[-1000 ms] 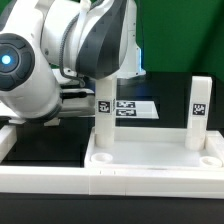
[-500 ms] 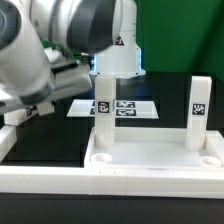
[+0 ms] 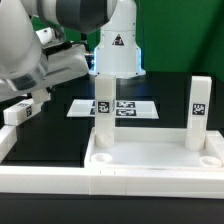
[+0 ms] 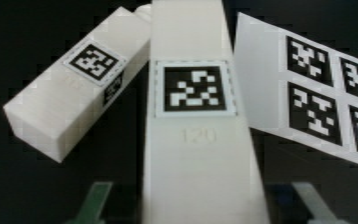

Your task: Assemble desk

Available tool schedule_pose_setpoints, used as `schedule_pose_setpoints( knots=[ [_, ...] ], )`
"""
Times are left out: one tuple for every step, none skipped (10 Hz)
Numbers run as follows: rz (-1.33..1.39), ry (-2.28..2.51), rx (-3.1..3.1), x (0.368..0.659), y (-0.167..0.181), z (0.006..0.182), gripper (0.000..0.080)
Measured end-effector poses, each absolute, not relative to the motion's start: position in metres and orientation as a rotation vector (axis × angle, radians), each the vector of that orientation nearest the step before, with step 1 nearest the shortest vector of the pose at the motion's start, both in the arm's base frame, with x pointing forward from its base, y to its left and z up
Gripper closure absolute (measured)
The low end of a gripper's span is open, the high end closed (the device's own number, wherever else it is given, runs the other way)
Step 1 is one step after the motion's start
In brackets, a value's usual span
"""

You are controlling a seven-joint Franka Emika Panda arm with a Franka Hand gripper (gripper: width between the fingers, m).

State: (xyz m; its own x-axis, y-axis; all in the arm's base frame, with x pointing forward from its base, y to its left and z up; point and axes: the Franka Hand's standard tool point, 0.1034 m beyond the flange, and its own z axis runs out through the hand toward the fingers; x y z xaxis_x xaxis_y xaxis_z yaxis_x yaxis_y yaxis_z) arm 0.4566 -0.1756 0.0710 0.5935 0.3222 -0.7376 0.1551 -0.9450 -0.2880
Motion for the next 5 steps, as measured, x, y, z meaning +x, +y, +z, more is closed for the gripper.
schedule_pose_setpoints(
  knots=[
    [1.279,-0.397,-2.625,0.456,-0.175,0.069,0.0509],
    [1.229,-0.388,-2.643,0.466,-0.174,0.078,0.0509],
    [1.145,-0.363,-2.665,0.478,-0.170,0.089,0.0509],
    [1.054,-0.356,-2.700,0.492,-0.168,0.099,0.0509],
    [0.980,-0.364,-2.742,0.503,-0.170,0.106,0.0509]
  ],
)
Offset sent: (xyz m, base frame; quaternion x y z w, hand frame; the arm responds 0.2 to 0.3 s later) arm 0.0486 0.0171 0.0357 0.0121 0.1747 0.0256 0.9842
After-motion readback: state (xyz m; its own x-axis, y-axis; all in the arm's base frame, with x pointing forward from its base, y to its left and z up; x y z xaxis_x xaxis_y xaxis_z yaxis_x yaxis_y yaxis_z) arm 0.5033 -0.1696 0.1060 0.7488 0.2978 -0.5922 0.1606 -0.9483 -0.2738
